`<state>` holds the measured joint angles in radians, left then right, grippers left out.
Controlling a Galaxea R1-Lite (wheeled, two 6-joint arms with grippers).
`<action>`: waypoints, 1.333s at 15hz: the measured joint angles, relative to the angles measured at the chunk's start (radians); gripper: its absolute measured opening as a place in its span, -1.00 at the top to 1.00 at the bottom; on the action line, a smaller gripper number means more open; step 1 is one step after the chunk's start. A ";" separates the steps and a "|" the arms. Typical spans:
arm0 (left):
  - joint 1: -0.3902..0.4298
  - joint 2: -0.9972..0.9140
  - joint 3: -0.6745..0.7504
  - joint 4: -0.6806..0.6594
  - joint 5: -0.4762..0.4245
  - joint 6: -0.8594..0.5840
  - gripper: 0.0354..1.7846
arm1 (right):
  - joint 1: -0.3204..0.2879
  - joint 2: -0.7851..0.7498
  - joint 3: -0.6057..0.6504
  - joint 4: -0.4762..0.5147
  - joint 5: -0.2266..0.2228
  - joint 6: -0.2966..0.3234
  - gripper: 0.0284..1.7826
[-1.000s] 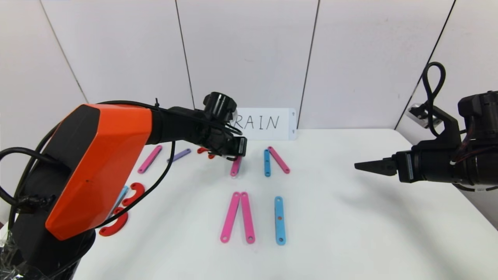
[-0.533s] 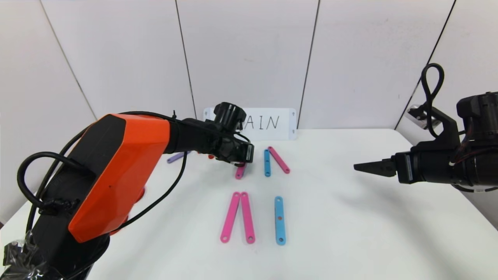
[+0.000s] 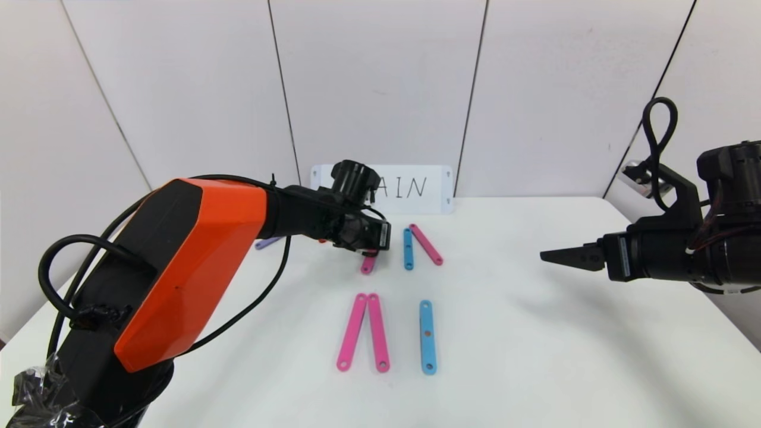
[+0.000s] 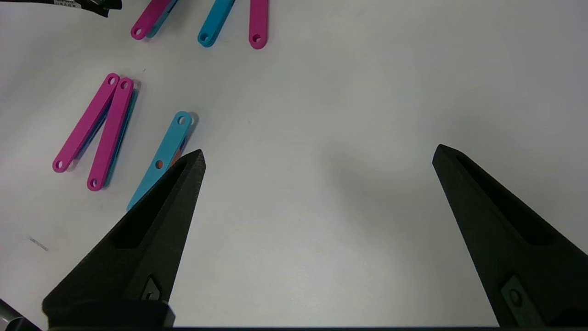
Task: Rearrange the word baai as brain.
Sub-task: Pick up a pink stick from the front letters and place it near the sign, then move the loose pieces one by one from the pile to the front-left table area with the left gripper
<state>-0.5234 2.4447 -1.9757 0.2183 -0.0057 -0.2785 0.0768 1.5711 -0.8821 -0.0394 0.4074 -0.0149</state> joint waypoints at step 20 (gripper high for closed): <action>0.039 -0.480 0.376 0.126 0.001 0.135 -0.96 | 0.021 -0.001 0.007 0.000 -0.005 -0.001 -0.94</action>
<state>-0.4843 1.9643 -1.5996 0.3443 -0.0047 -0.1438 0.0974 1.5702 -0.8749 -0.0394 0.4021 -0.0164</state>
